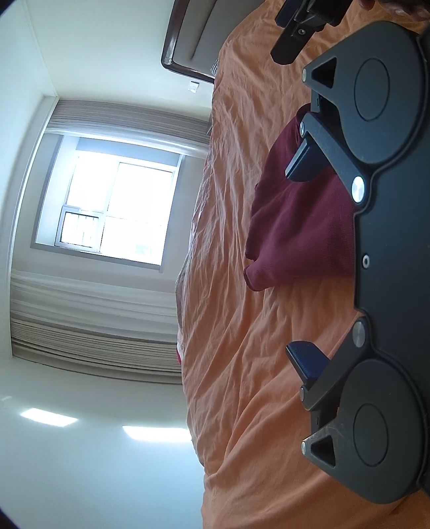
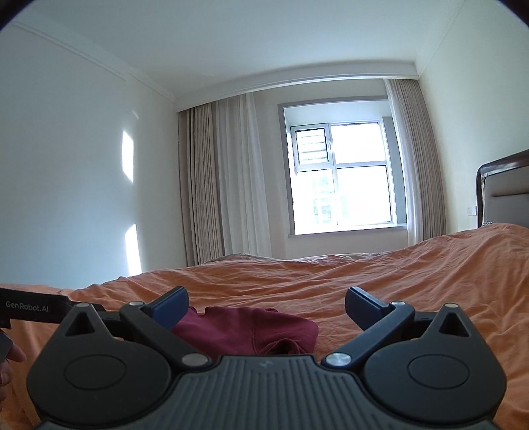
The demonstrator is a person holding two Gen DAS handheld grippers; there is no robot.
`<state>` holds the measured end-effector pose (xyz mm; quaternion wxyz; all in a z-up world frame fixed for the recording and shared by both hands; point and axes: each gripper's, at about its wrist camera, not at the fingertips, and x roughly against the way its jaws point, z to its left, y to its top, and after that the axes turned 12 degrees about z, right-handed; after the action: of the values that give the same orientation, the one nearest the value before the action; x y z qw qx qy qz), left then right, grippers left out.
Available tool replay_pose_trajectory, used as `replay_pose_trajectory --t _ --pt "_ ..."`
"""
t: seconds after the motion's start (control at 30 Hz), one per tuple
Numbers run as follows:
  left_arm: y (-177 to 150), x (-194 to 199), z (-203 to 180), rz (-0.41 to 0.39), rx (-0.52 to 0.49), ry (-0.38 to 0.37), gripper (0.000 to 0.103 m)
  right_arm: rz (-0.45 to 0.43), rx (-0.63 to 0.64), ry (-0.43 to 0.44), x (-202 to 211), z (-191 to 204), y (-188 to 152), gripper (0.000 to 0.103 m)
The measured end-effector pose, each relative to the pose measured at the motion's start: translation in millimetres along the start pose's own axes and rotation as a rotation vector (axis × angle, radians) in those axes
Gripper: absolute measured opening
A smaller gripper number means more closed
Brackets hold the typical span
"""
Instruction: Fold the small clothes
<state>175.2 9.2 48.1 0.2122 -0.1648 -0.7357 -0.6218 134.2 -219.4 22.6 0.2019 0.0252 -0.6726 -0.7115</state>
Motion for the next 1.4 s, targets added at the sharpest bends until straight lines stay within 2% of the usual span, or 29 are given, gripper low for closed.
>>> replay_pose_trajectory --t 0.3,0.63,1.0,1.23,1.4 --pt "-14 24 0 -0.029 -0.015 0.037 0.102 -0.003 0.017 -0.008 18 5 -7 0.103" --pt "-34 39 6 -0.023 -0.037 0.070 0.102 -0.008 0.044 -0.017 42 10 -20 0.103" --pt "-62 51 17 0.008 -0.027 0.084 0.102 0.036 0.045 -0.016 66 28 -44 0.103" --pt "-82 58 29 0.016 -0.059 0.097 0.102 0.072 0.025 -0.016 78 35 -63 0.103" --pt "-97 63 38 0.010 -0.067 0.108 0.102 0.058 0.027 -0.064 87 41 -80 0.103"
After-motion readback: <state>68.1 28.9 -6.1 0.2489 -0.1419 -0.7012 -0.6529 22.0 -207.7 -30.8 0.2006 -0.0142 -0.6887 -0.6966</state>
